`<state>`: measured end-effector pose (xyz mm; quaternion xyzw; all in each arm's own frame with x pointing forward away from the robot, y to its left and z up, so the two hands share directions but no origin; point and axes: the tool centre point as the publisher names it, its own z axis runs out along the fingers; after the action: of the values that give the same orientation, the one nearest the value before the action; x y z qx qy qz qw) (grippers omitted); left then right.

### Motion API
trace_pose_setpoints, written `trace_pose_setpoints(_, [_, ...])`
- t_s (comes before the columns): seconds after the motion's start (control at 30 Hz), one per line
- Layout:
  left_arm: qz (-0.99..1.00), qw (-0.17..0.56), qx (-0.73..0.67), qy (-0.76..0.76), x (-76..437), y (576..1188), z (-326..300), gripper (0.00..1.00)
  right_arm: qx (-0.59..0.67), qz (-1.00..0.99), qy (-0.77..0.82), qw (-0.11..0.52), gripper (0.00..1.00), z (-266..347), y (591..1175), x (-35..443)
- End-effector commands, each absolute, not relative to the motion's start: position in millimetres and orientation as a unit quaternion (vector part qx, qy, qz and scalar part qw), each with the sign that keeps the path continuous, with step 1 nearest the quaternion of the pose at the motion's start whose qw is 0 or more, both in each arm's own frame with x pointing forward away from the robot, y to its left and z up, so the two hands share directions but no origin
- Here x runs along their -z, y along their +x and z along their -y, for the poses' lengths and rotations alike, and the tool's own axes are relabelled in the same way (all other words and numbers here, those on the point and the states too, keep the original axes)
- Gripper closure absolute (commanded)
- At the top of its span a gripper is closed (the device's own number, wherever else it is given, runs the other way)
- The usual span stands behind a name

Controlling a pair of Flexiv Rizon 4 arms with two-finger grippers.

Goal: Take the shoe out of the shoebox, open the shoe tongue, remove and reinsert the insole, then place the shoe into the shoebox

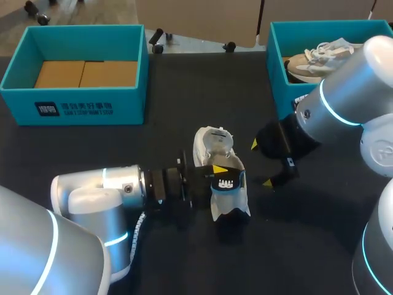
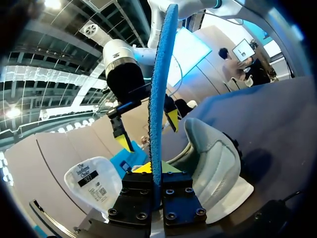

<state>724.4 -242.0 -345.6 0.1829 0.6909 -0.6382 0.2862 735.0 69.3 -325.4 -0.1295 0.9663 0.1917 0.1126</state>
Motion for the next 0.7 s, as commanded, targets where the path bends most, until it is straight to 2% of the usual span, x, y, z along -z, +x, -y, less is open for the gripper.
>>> trace_pose_setpoints(0.03, [-0.692,0.289,0.636,0.182,343,723,240,0.89,-0.191,-0.966,-0.129,0.114,0.0,-70,734,326])
trace_pose_setpoints(0.1, [-0.69,0.292,0.637,0.183,339,723,240,0.83,-0.191,-0.966,-0.129,0.114,0.0,-70,734,326])
trace_pose_setpoints(0.17, [-0.687,0.296,0.638,0.185,334,723,240,0.71,-0.191,-0.966,-0.129,0.114,0.0,-70,734,326])
trace_pose_setpoints(0.7, [-0.683,0.295,0.637,0.201,310,709,238,0.7,-0.191,-0.966,-0.129,0.114,0.0,-70,734,326])
